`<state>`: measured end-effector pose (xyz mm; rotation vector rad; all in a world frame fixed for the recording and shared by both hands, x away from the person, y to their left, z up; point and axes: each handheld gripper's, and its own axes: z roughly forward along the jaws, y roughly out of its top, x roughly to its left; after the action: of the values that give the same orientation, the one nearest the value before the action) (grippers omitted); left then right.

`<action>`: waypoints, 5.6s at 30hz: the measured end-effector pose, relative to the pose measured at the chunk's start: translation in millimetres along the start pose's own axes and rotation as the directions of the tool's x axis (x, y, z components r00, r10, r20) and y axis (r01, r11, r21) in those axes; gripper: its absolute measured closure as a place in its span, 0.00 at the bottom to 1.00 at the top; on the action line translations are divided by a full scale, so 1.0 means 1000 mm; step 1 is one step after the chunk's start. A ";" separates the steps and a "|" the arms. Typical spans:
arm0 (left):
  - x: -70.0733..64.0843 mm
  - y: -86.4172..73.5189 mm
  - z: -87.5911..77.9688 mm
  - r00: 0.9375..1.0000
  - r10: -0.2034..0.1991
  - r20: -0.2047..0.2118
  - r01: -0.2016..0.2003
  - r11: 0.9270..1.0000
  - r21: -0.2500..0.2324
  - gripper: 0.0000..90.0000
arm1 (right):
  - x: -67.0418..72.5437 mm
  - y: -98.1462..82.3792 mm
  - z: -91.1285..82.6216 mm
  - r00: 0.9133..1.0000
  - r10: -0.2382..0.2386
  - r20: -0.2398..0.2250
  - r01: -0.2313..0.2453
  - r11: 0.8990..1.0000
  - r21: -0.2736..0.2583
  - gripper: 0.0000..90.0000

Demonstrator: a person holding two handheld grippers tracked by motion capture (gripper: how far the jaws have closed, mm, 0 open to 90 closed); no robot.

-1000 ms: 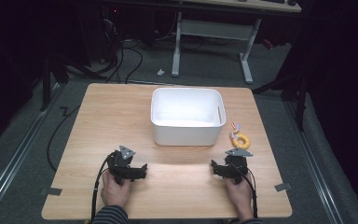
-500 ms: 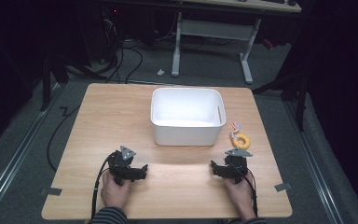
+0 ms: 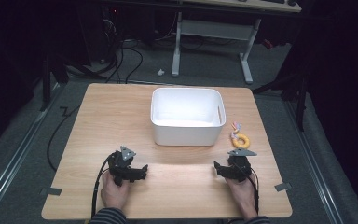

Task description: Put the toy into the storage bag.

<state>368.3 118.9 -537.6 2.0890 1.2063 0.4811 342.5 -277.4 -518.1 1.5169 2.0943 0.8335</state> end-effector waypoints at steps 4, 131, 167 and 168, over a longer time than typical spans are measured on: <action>0.000 0.000 0.000 1.000 0.001 0.001 -0.001 1.000 0.001 0.02 | -0.003 0.002 -0.012 0.999 -0.026 -0.020 0.026 1.000 0.003 0.32; 0.000 0.000 0.000 1.000 0.002 0.001 -0.002 1.000 0.002 0.02 | -0.126 0.089 0.047 0.996 0.026 0.091 -0.060 0.916 0.397 0.66; 0.000 0.000 0.000 1.000 0.004 0.003 -0.004 1.000 0.003 0.02 | -0.128 0.093 -0.005 0.997 0.036 0.066 -0.054 0.953 0.297 0.75; 0.000 0.000 -0.001 1.000 0.004 0.003 -0.004 1.000 0.003 0.02 | -0.125 0.093 -0.010 0.997 0.020 0.068 -0.039 0.957 0.286 0.75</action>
<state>367.6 118.9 -537.4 2.0942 1.2016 0.4786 440.0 -377.1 -448.4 1.6990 2.2241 0.4958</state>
